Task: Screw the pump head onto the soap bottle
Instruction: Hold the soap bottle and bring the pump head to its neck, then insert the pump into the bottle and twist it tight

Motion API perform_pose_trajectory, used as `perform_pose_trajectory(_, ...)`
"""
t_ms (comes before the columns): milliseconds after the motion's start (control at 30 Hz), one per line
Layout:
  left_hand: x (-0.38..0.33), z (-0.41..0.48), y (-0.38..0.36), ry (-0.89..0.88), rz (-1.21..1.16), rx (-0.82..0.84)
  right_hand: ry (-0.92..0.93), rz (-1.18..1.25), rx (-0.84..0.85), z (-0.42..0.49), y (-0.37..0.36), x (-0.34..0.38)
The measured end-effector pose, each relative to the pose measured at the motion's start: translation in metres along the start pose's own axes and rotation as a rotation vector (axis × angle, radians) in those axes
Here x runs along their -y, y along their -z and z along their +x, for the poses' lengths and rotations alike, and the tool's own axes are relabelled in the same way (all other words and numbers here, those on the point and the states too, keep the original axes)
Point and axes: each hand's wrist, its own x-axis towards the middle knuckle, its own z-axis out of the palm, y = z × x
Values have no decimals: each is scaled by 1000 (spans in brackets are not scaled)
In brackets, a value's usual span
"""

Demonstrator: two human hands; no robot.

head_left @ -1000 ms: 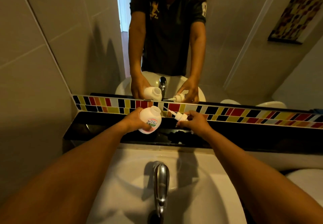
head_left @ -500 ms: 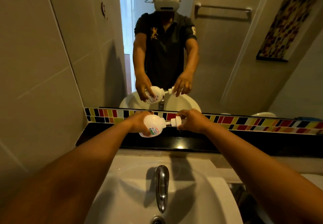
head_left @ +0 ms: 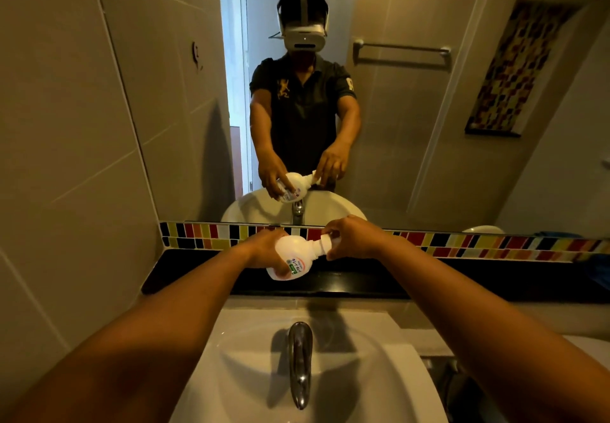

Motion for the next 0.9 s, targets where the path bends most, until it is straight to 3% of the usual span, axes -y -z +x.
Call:
perform_pose_trajectory(300,-14,0,0,-55,-122,27,50,51,-53,2,0,2)
perform_pose_trajectory(367,-12,1,-1,-48,-227,38,-1,186,-126,4,2,-2)
perform_pose_trajectory(500,-9,0,1,-24,-527,61,-86,736,-267,-2,2,-6)
perform_pose_trajectory(633,-15,-4,4,-5,-617,150,-70,939,-143,-14,-7,1)
perform_pose_trajectory(733,-20,-6,8,6,-587,197,-62,1076,-144,-14,-5,3)
perform_pose_trajectory(900,-23,-6,15,4,-562,217,-59,1049,-104,-7,3,-3)
